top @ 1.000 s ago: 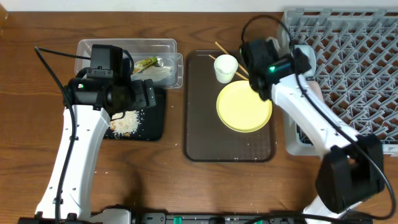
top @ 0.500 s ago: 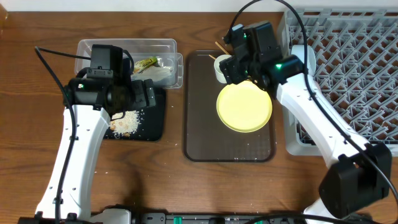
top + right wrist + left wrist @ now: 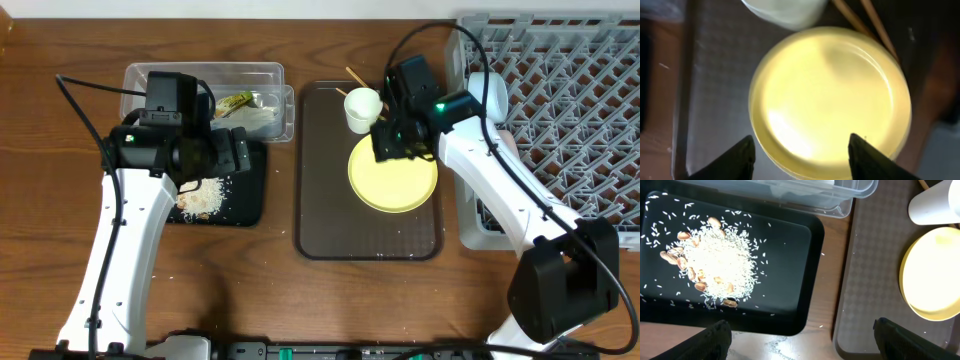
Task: Sort waste into correct bins and load items into the dishwasher rack
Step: 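Lower the right gripper onto the yellow plate edge and grip it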
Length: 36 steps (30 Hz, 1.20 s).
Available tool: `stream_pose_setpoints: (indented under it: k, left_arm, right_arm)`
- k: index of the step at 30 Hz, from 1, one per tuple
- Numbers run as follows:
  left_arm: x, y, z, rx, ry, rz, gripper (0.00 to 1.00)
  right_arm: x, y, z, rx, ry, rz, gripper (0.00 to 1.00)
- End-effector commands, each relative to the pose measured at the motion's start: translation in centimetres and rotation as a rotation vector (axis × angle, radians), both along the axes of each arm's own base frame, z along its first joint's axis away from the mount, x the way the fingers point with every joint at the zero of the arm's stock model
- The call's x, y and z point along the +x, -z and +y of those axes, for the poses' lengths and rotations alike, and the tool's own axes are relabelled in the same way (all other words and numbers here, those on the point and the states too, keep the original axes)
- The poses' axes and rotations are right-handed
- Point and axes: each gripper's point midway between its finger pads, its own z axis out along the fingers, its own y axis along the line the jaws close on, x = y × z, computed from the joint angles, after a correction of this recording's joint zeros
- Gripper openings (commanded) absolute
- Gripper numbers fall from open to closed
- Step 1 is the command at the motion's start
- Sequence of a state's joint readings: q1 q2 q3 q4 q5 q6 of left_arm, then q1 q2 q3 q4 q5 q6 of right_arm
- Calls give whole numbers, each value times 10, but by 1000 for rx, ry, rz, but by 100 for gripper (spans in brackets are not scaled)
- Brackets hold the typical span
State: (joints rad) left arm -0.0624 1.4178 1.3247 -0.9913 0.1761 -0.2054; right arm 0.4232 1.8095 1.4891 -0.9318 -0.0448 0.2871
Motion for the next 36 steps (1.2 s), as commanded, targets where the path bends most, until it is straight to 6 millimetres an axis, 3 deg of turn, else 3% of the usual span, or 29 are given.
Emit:
stream_pose_setpoints:
  k: [1,3,10,16,19,23,26,31,36]
  left_arm:
    - [1,1,3,14,-2,3,93]
    - [1,1,3,14,-2,3,93]
    - [1,1,3,14,-2,3,93]
    - [1,1,3,14,-2,3,93]
    - [1,1,3,14,-2,3,93]
    - [1,1,3,14,-2,3,93]
    - [1,1,3,14,-2,3,93]
    - [1,1,3,14,-2,3,93]
    - [1,1,3,14,-2,3,93]
  right_arm:
    - [-13,10,-20,-90,163,59,54]
    - [-26,13,-31,-133,217,110,53]
    - [-53,25,-42,-190,219,208,50]
    - [-74,67,-52,-208,296,262,43]
    - [-73,84,-52,-193,302,239,37]
    - [-66,101,-56,-192,338,173,37]
    - [-72,115,-59,-187,353,173,38]
    - [-82,122,-63,-202,358,195,38]
    - [-76,121,-59,-192,304,174,38]
